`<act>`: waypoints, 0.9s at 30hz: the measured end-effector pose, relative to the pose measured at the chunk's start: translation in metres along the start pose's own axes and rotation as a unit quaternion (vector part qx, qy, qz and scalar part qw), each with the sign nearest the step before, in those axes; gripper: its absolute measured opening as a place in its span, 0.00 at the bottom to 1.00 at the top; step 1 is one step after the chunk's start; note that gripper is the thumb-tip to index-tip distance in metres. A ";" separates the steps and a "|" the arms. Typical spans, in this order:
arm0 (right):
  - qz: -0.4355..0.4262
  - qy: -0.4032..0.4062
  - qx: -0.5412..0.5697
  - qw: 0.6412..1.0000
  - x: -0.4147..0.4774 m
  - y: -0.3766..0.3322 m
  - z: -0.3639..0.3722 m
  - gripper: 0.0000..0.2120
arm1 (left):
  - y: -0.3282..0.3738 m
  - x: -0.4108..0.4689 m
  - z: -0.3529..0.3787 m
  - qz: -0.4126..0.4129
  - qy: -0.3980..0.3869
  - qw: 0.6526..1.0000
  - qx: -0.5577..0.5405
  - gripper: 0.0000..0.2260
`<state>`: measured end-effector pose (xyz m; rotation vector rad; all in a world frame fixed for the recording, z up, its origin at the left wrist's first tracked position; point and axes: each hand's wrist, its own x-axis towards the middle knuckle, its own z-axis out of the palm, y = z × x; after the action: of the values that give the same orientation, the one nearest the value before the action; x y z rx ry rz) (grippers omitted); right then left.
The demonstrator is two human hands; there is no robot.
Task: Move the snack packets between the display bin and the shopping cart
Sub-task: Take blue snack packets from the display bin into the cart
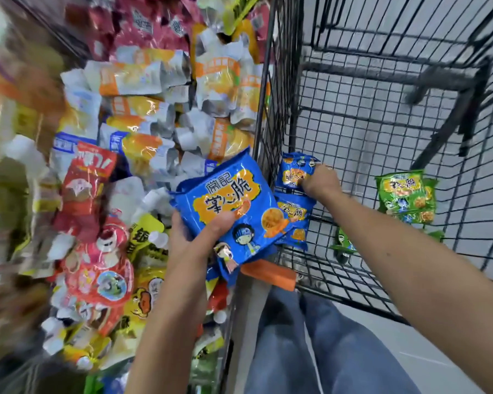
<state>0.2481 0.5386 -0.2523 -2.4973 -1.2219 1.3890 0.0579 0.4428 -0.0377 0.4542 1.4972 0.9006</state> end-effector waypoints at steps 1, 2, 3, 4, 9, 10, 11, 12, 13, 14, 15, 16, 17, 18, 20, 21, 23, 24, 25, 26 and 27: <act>0.004 0.002 -0.010 1.000 -0.001 0.000 0.000 0.14 | 0.000 0.000 0.000 -0.001 0.000 1.000 -0.003 0.29; 0.005 0.002 -0.021 1.000 -0.001 0.000 0.001 0.14 | -0.001 0.000 -0.001 -0.001 -0.003 1.000 -0.006 0.30; 0.001 0.004 -0.031 1.000 -0.001 0.000 0.001 0.13 | 0.000 0.000 0.000 -0.001 -0.006 1.000 -0.008 0.31; -0.003 0.006 -0.040 0.999 -0.001 0.000 0.001 0.11 | 0.000 -0.001 0.000 -0.001 -0.010 1.000 -0.009 0.32; 0.007 -0.002 -0.087 0.996 -0.010 0.003 -0.007 0.22 | -0.002 -0.003 -0.002 0.008 -0.022 1.000 -0.014 0.35; -0.004 0.012 -0.085 0.996 -0.017 0.001 -0.011 0.26 | -0.003 -0.002 -0.002 0.011 -0.021 1.000 -0.014 0.33; -0.028 0.029 -0.066 0.997 -0.027 -0.004 -0.016 0.26 | -0.004 -0.002 -0.003 0.012 -0.019 1.000 -0.014 0.31; -0.061 0.038 -0.018 0.997 -0.041 -0.012 -0.023 0.25 | -0.005 -0.002 -0.003 0.013 -0.017 1.000 -0.012 0.31; -0.091 0.032 0.061 0.993 -0.058 -0.021 -0.031 0.22 | -0.005 -0.002 -0.003 0.013 -0.014 1.000 -0.008 0.30; -0.108 -0.002 0.166 0.980 -0.080 -0.030 -0.040 0.19 | -0.005 -0.001 -0.002 0.016 -0.012 1.000 -0.001 0.31; -0.124 -0.056 0.275 0.952 -0.105 -0.038 -0.050 0.16 | -0.005 -0.001 -0.001 0.018 -0.011 1.000 0.007 0.33; -0.145 -0.110 0.352 0.918 -0.131 -0.044 -0.061 0.14 | -0.004 -0.001 0.001 0.024 -0.009 1.000 0.016 0.34; -0.177 -0.155 0.386 0.892 -0.155 -0.047 -0.070 0.11 | -0.004 0.000 0.003 0.031 -0.005 0.999 0.027 0.35; -0.212 -0.188 0.395 0.874 -0.177 -0.050 -0.078 0.09 | -0.003 0.001 0.005 0.042 0.003 0.998 0.044 0.36; -0.248 -0.219 0.388 0.860 -0.205 -0.051 -0.085 0.07 | -0.002 0.003 0.007 0.059 0.018 0.995 0.083 0.34; -0.242 -0.220 0.391 0.860 -0.210 -0.050 -0.086 0.11 | -0.001 0.004 0.007 0.065 0.020 0.993 0.099 0.33; -0.192 -0.235 0.438 0.846 -0.205 -0.045 -0.091 0.17 | 0.000 0.006 0.006 0.065 0.019 0.990 0.120 0.31; -0.158 -0.244 0.475 0.831 -0.196 -0.041 -0.093 0.18 | 0.000 0.007 0.004 0.060 0.020 0.990 0.126 0.31; -0.128 -0.237 0.515 0.814 -0.184 -0.037 -0.095 0.16 | 0.000 0.008 0.003 0.054 0.023 0.990 0.129 0.32; -0.100 -0.211 0.550 0.802 -0.168 -0.031 -0.097 0.13 | 0.001 0.009 0.001 0.050 0.026 0.990 0.128 0.34; -0.070 -0.173 0.572 0.799 -0.149 -0.026 -0.096 0.10 | 0.001 0.009 0.000 0.046 0.030 0.991 0.123 0.37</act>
<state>0.2590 0.4909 -0.0796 -1.3113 -0.2935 1.7902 0.0562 0.4507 -0.0427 0.6865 1.6621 0.8094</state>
